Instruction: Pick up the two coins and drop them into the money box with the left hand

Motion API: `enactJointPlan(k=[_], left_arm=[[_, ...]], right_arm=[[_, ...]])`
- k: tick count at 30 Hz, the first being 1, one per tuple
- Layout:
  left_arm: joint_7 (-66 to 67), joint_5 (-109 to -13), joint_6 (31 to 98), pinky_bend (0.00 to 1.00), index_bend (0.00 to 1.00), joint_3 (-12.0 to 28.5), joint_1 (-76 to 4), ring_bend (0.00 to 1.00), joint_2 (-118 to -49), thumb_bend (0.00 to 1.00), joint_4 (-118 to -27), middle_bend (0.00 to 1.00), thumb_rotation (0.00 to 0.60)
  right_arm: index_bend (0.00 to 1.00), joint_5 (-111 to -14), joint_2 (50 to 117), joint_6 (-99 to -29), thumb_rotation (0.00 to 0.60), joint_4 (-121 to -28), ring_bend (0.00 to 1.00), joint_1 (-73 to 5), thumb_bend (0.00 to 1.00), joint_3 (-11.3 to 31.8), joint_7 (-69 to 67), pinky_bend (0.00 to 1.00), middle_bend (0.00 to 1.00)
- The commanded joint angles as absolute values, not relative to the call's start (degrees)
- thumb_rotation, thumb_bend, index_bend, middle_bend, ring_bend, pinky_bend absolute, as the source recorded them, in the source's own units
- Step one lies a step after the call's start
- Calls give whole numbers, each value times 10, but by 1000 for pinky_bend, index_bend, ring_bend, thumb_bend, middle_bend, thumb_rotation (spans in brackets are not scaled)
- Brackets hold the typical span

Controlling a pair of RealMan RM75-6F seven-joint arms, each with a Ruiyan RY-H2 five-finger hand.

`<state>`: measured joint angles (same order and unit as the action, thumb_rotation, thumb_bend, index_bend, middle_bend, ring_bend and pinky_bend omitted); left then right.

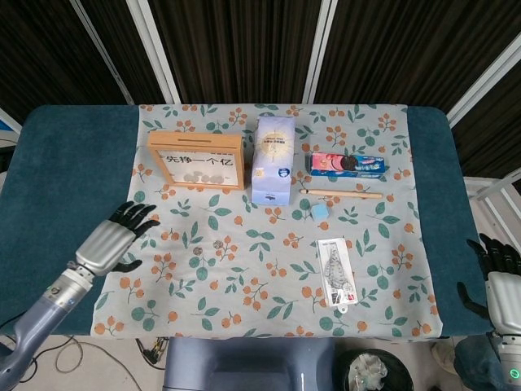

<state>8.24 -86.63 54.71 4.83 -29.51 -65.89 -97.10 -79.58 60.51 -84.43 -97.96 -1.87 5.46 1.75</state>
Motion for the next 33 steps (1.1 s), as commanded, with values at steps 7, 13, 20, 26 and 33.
enactJointPlan(k=[7, 13, 20, 26, 33], left_arm=[[116, -840, 479, 0, 246, 38, -350, 0, -756, 203, -923, 15, 600], [136, -822, 467, 0, 265, 32, -363, 0, -793, 271, -897, 22, 600], [149, -803, 462, 0, 294, 27, -371, 0, -818, 342, -870, 25, 600], [149, -790, 466, 0, 303, 23, -373, 0, -833, 344, -848, 25, 600], [151, -787, 469, 0, 305, 19, -377, 0, -851, 361, -820, 25, 600]], right_arm=[[145, -793, 602, -846, 600, -982, 10, -17, 440, 57, 13, 0, 68], [145, -790, 601, -846, 600, -982, 10, -17, 440, 58, 11, 0, 69], [146, -788, 600, -845, 600, -984, 10, -16, 440, 58, 11, 0, 69], [145, -783, 601, -848, 600, -985, 10, -15, 440, 61, 11, 0, 69], [145, -782, 602, -846, 600, -987, 10, -16, 439, 61, 16, 0, 69]])
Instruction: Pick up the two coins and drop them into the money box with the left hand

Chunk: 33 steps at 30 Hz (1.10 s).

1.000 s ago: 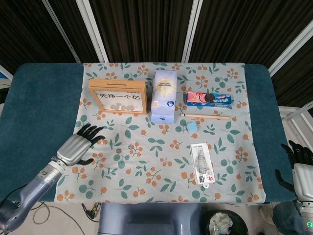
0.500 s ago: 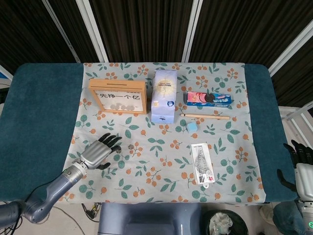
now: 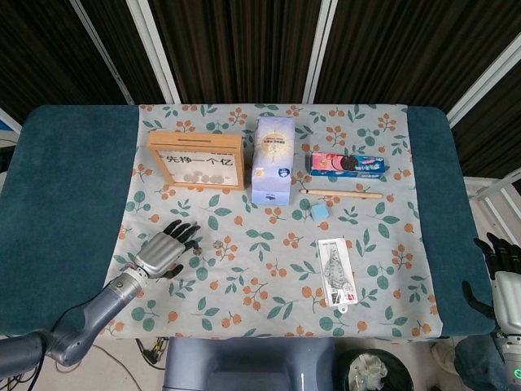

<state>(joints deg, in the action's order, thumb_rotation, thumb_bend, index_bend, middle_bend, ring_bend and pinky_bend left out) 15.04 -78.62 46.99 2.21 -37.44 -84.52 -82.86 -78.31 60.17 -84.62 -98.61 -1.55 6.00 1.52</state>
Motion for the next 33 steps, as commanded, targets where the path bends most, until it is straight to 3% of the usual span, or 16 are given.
enactJointPlan(k=[1, 33], left_arm=[[151, -787, 468, 0, 305, 18, -378, 0, -853, 361, -817, 25, 600], [158, -770, 465, 0, 305, 10, -396, 0, -877, 360, -791, 25, 600]], right_arm=[[146, -781, 601, -846, 600, -987, 10, -15, 439, 61, 16, 0, 69], [146, -776, 600, -845, 600, -990, 10, -15, 440, 62, 19, 0, 69]])
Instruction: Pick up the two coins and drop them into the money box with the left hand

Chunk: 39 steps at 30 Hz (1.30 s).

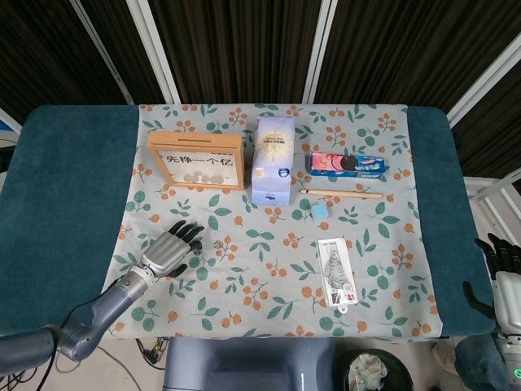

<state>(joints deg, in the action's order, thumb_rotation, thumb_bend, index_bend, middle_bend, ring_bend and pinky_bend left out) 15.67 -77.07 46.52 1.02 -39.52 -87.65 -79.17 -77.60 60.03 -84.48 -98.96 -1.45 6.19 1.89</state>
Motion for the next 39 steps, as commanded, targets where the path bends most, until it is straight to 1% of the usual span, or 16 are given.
enactJointPlan(k=[1, 9, 19, 27, 39], left_arm=[[159, -770, 463, 0, 307, 9, -397, 0, -877, 360, -791, 25, 600], [167, -763, 461, 0, 338, 6, -399, 0, -882, 360, -786, 25, 600], [177, -760, 466, 0, 468, 3, -400, 0, -886, 361, -781, 32, 600], [188, -755, 470, 0, 531, 1, -399, 0, -889, 361, -775, 39, 600], [180, -763, 486, 0, 654, 2, -395, 0, -891, 367, -772, 101, 600]], right_arm=[[146, -775, 600, -844, 600, -990, 10, -15, 440, 62, 19, 0, 69], [146, -776, 599, -845, 600, -991, 10, -14, 440, 62, 18, 0, 69], [146, -776, 600, -845, 600, -990, 10, -14, 440, 63, 18, 0, 69], [146, -775, 600, -845, 600, -990, 10, -14, 439, 63, 17, 0, 69], [146, -774, 600, -844, 600, -991, 10, -14, 440, 63, 18, 0, 69]])
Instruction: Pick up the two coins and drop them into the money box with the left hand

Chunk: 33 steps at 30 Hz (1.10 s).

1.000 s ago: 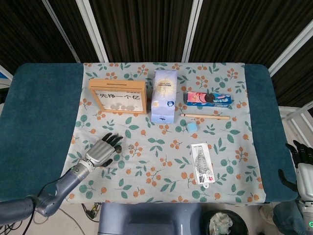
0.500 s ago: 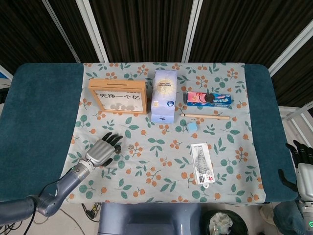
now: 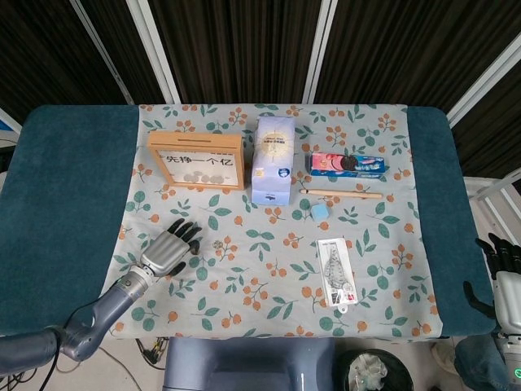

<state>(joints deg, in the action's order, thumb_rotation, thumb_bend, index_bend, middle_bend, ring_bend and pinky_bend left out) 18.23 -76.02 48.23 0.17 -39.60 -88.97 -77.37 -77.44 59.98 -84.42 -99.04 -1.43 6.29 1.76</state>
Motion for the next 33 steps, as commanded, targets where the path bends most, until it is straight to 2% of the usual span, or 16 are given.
enactJointPlan(k=[1, 33], left_arm=[[179, -764, 487, 0, 662, 1, -394, 0, -892, 368, -770, 106, 600], [192, -785, 510, 0, 751, 7, -399, 0, -918, 415, -749, 175, 600]], right_arm=[[146, -774, 600, -844, 600, -991, 10, -14, 439, 63, 18, 0, 69], [145, -764, 594, -835, 600, -998, 11, -15, 440, 63, 16, 0, 68]])
